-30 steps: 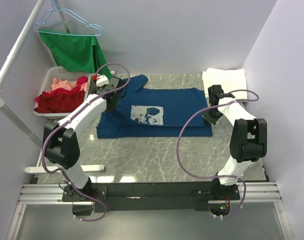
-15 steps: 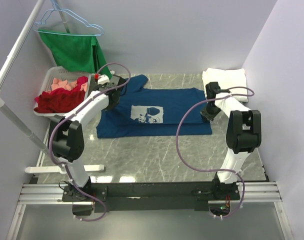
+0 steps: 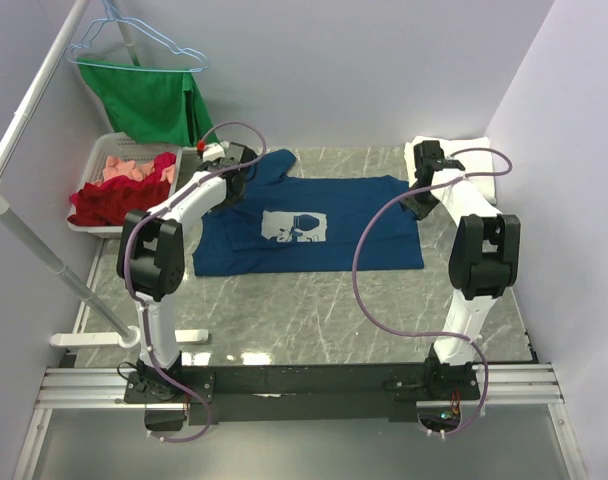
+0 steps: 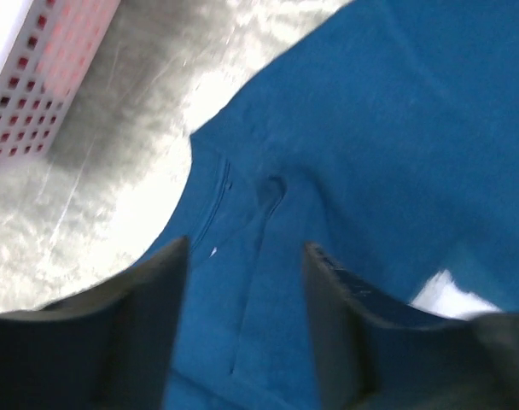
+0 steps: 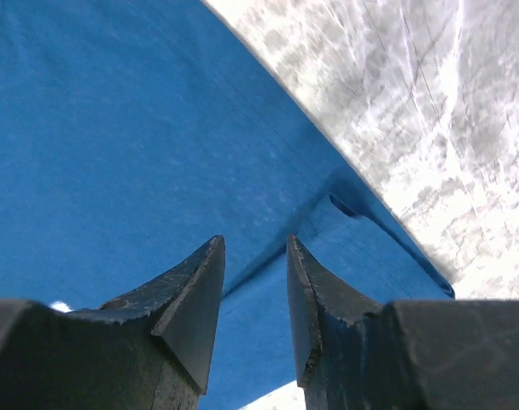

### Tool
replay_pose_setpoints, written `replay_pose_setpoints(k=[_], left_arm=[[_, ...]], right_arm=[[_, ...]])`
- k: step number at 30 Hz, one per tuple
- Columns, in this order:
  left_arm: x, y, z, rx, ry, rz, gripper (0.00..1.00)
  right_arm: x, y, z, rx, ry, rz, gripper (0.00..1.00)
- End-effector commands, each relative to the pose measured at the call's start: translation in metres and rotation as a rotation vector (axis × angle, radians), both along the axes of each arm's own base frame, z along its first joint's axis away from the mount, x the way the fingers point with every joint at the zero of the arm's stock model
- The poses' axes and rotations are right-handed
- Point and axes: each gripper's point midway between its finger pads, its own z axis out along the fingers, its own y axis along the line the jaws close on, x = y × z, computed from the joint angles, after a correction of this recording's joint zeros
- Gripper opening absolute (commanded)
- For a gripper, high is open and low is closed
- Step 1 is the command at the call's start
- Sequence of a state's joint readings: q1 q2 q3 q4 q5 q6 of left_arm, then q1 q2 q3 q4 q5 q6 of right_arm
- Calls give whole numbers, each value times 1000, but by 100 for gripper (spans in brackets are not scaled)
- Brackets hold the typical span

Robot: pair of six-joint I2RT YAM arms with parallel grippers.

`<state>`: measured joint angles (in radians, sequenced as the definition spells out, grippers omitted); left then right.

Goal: Fold and stack the t-shirts
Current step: Fold the tshirt

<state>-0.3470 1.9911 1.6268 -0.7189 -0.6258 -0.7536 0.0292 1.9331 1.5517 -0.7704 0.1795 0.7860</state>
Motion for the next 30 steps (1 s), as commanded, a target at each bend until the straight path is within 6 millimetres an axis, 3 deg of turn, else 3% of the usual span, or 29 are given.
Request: replay_pose_setpoints(k=[1,4,7,9,10,12,13,17,24,30], left_arm=[[27,3,38,-4,-134,15,64],[27,1,47,-22,-155,-6,70],[16,-6,46,-62,-115,-48,70],[2,-17,32,-126,-57,-104,68],[-5,-21,38,-158,-62,-124,66],[-26,-30,20,-220,1,-157,63],[-33,-32,22,-243,4,-168,59],[-66,-37,-2,-303,94,-185,52],[-82,-45,-35,-365,160,-186,48],[-74,-47,-62,-359,155,-185,44]], right_arm=[[2,-9,26,-33,-59,-6,42],[-9,-3,31,-25,-67,14,42],[-21,14,34,-57,-60,72,41],[-29,24,36,-83,-55,100,41],[-34,32,34,-97,-49,120,41],[-40,40,30,-98,-41,130,41],[-45,44,25,-84,-30,132,41],[-55,55,13,-63,-9,144,41],[-65,53,7,-71,7,153,40],[-67,52,7,-74,9,157,40]])
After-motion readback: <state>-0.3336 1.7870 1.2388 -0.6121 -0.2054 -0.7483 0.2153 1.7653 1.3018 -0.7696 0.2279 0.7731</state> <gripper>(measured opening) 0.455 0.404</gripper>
